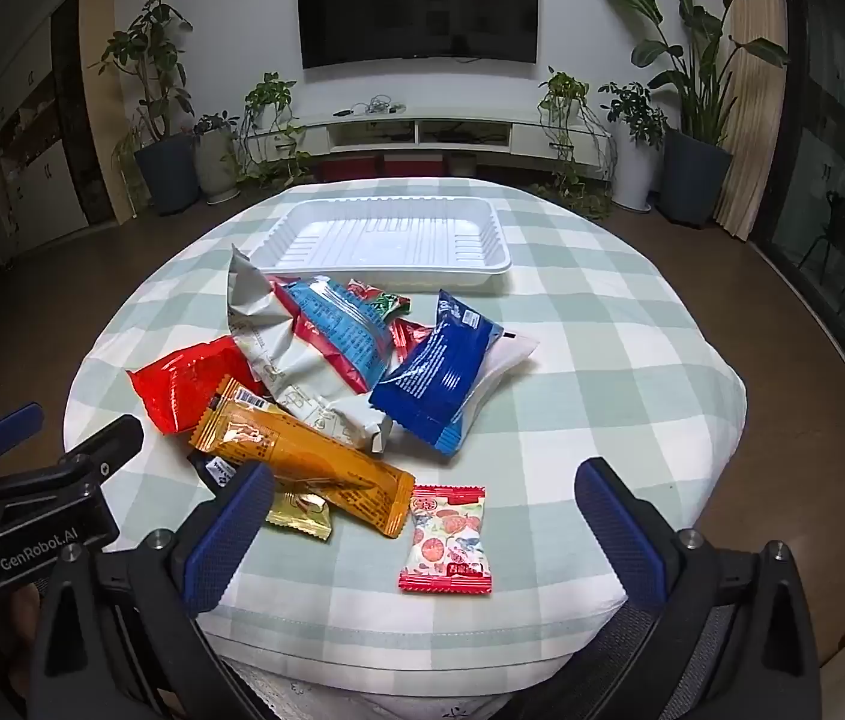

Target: Organize snacks

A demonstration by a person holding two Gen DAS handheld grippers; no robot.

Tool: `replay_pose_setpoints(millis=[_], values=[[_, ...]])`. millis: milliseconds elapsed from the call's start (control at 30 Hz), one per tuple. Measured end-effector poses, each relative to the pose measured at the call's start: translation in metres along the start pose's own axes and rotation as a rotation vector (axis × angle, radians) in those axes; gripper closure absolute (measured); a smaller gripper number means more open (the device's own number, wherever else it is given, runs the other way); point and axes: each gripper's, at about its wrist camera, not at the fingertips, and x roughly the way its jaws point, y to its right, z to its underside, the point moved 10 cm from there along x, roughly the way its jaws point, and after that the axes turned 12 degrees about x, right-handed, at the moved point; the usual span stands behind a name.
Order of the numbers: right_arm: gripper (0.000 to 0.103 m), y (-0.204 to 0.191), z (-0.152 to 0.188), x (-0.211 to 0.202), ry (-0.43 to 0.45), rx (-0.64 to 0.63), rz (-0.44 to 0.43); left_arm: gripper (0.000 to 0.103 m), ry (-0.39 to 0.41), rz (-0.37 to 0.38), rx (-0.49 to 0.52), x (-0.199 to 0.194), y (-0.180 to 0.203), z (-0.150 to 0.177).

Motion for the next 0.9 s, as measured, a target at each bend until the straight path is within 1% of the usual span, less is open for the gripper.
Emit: replay_pose_setpoints(millis=[267, 300, 467, 900], values=[[0.001, 0.0, 0.0, 0.0, 0.004, -0.001, 0.001, 0.0, -0.004, -0.015, 0.0, 0.006, -0.009, -0.007], [0.001, -0.001, 0.0, 0.0, 0.004, 0.0, 0.001, 0.0, 0.004, -0.016, 0.014, 0.001, -0.001, -0.002], [0.001, -0.001, 0.0, 0.0, 0.003, 0.0, -0.001, 0.0, 0.009, -0.015, 0.024, 0.005, 0.008, 0.0], [0.001, -0.003, 0.002, 0.0, 0.002, -0.001, -0.001, 0.0, 0.011, -0.01, 0.02, 0.0, 0.002, 0.002]])
